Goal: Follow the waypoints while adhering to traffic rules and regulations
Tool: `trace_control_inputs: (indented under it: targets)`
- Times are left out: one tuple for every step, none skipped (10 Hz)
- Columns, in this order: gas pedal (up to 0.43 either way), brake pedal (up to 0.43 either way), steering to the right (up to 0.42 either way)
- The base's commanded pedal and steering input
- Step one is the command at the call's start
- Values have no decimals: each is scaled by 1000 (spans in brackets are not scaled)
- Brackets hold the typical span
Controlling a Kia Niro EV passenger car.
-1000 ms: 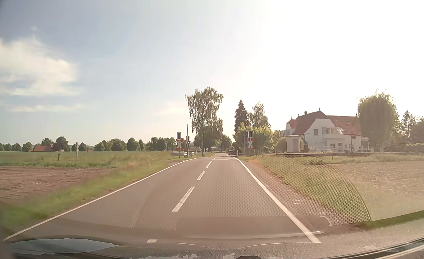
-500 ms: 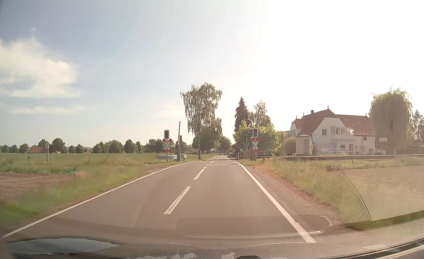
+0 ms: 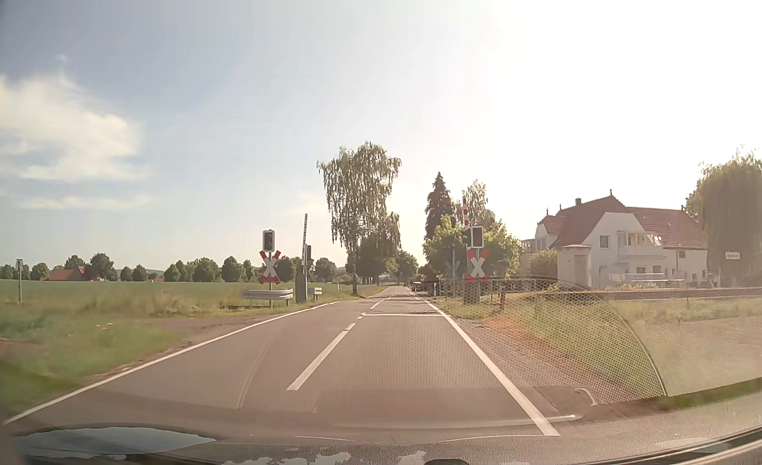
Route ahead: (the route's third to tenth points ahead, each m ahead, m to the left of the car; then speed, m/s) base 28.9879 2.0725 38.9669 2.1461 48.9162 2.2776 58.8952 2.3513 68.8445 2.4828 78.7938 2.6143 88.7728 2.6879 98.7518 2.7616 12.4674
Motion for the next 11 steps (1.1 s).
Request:
trace_control_inputs:
  targets:
    - [138, 0, -4]
    - [138, 0, -4]
    - [138, 0, -6]
    - [138, 0, -8]
    - [138, 0, -8]
    - [138, 0, -8]
    - [138, 0, -8]
    - [138, 0, -8]
    - [138, 0, -8]
    - [138, 0, -7]
    - [138, 0, -5]
